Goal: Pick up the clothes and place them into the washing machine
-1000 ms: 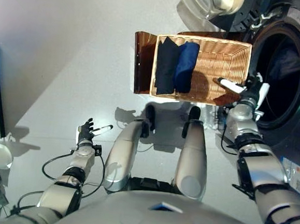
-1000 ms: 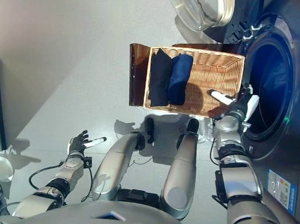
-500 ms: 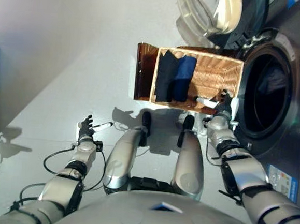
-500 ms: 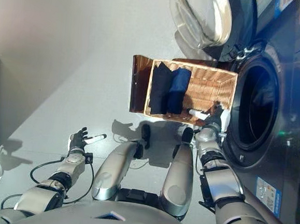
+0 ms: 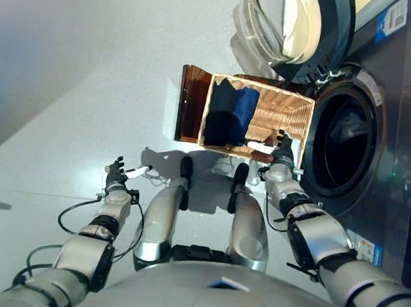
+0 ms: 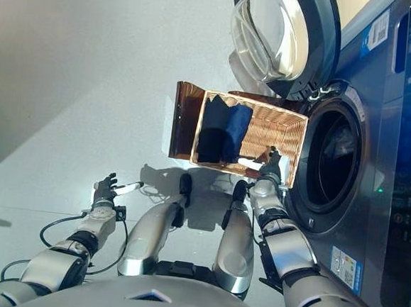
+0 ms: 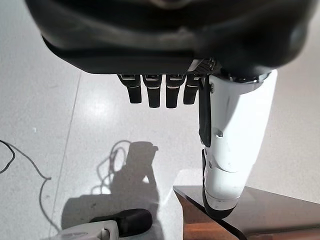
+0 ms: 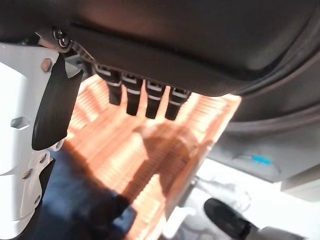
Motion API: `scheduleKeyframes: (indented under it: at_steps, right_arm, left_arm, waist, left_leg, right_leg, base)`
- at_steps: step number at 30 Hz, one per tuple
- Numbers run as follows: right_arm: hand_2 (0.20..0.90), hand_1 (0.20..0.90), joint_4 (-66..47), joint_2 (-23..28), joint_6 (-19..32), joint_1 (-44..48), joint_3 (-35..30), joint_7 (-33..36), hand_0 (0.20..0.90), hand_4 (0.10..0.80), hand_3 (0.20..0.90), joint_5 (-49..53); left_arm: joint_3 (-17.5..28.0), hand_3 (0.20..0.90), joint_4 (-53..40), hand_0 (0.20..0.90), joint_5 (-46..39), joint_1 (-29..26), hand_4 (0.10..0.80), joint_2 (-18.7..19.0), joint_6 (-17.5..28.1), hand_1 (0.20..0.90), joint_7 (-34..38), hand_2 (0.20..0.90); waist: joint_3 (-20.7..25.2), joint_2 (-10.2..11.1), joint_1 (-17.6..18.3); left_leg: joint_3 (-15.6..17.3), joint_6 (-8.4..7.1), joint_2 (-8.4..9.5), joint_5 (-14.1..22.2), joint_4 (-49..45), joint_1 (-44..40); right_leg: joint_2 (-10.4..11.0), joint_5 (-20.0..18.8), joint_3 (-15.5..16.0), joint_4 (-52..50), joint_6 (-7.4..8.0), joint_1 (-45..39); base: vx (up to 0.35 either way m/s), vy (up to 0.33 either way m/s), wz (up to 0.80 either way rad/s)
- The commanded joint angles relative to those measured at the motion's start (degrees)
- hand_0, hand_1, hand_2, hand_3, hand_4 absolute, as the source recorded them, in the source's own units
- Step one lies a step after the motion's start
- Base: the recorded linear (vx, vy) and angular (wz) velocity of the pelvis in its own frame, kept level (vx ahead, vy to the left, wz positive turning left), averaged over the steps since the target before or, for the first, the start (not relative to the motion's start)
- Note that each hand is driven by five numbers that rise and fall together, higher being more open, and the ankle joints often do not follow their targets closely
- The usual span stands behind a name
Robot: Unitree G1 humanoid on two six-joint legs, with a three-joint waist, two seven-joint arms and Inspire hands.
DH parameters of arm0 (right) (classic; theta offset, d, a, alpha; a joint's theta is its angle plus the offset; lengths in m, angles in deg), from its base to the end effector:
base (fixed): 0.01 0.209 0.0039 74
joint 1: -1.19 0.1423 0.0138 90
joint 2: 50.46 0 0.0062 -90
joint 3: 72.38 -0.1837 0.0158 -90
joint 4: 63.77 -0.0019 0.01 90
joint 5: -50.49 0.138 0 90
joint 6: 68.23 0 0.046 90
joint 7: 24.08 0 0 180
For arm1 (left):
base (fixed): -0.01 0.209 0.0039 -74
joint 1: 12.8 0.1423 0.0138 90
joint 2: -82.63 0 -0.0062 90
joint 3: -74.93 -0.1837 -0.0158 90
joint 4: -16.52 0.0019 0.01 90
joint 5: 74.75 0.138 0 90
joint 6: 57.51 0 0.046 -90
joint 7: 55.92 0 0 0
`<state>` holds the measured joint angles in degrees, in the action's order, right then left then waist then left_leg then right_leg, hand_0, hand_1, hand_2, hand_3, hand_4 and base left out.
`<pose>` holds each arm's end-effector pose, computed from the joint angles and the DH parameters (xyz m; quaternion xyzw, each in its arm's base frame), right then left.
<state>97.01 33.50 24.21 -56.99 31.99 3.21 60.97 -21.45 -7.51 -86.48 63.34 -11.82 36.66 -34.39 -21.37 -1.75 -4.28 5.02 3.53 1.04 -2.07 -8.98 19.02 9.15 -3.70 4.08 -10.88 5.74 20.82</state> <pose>0.2566 -0.1692 -0.0336 -0.1820 0.2881 -0.1789 0.9230 0.1737 0.2024 -0.0827 0.1161 0.3921 0.2071 0.8888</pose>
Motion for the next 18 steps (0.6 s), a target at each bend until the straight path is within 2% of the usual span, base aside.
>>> scheduleKeyframes:
  at_steps: [1,8,9,10,11,13,15,18]
  right_arm:
    - [0.900,0.900,-0.8,-0.3,1.6,3.5,2.7,0.7,0.900,0.800,0.900,-2.5]
    - [0.900,0.900,-0.3,-1.9,1.6,5.4,3.6,0.4,0.900,0.800,0.900,-2.8]
    - [0.900,0.900,-1.1,-0.4,2.0,5.7,2.0,0.8,0.900,0.800,0.900,-2.3]
    - [0.900,0.900,-1.2,-0.7,1.9,5.4,1.8,0.5,0.900,0.800,0.900,-2.5]
    - [0.900,0.900,-1.1,0.6,2.0,5.8,1.2,0.3,0.900,0.800,0.900,-2.3]
    - [0.900,0.900,-1.4,-0.3,2.4,6.6,1.5,0.8,0.900,0.800,0.900,-2.6]
    - [0.900,0.900,-1.4,-0.3,2.4,6.6,1.5,0.8,0.900,0.800,0.900,-2.6]
    - [0.900,0.900,0.2,1.1,2.0,9.1,0.9,0.7,0.900,0.800,0.900,-2.2]
  left_arm:
    - [-0.1,0.900,2.2,0.900,-0.5,-0.3,0.800,4.4,1.0,0.900,3.2,0.900]
    - [-0.6,0.900,1.3,0.900,-0.8,-0.7,0.800,5.2,1.2,0.900,3.3,0.900]
    - [2.1,0.900,-2.1,0.900,-2.1,6.8,0.800,6.4,1.7,0.900,0.9,0.900]
    - [1.1,0.900,-3.3,0.900,-1.4,7.4,0.800,6.5,2.2,0.900,0.7,0.900]
    - [1.0,0.900,-6.9,0.900,-2.4,12.2,0.800,8.0,5.0,0.900,-2.6,0.900]
    - [-1.6,0.900,-10.6,0.900,-1.5,11.2,0.800,6.8,3.7,0.900,0.0,0.900]
    - [-1.6,0.900,-10.6,0.900,-1.5,11.2,0.800,6.8,3.7,0.900,0.0,0.900]
    - [-3.1,0.900,-15.7,0.900,-1.8,12.3,0.800,7.8,3.7,0.900,-1.8,0.900]
  waist:
    - [0.5,1.3,-2.1]
    - [-0.8,2.3,-3.4]
    - [-2.0,1.2,-5.9]
    - [-2.8,0.8,-6.0]
    - [-3.4,0.0,-7.4]
    - [-4.8,-0.2,-7.7]
    - [-4.8,-0.2,-7.8]
    - [-6.6,-0.5,-8.8]
  left_leg:
    - [-0.5,-4.49,0.56,-1.5,0.5,2.4]
    - [-1.0,-4.32,0.44,-0.8,-1.6,3.6]
    - [-2.3,-4.09,0.94,-0.2,-3.8,4.6]
    - [-2.5,-3.81,0.99,0.4,-5.4,5.5]
    - [-3.0,-3.63,1.36,0.9,-7.0,6.1]
    - [-3.5,-3.03,1.37,2.4,-10.2,7.6]
    - [-3.5,-3.02,1.36,2.4,-10.3,7.7]
    - [-4.3,-2.48,1.22,4.9,-16.2,10.7]
  right_leg:
    - [2.4,-0.8,-0.6,2.5,1.48,-1.8]
    - [2.7,-0.4,0.2,1.4,1.44,-1.6]
    - [3.0,0.6,1.1,-0.6,1.44,-1.5]
    - [3.0,1.3,1.1,-2.7,1.31,-0.8]
    - [3.3,2.0,1.5,-3.9,1.14,-0.5]
    - [2.9,3.6,1.3,-7.3,0.78,0.5]
    - [2.9,3.6,1.3,-7.4,0.78,0.6]
    - [2.6,6.8,1.7,-13.8,0.09,3.4]
  base:
    - [0.015,0.005,0.07]
    - [-0.006,-0.008,0.07]
    - [-0.058,-0.044,-0.02]
    - [-0.070,-0.060,0.12]
    - [-0.060,-0.025,0.26]
    - [-0.061,-0.016,0.37]
    - [-0.037,-0.003,0.20]
    - [-0.052,-0.026,0.03]
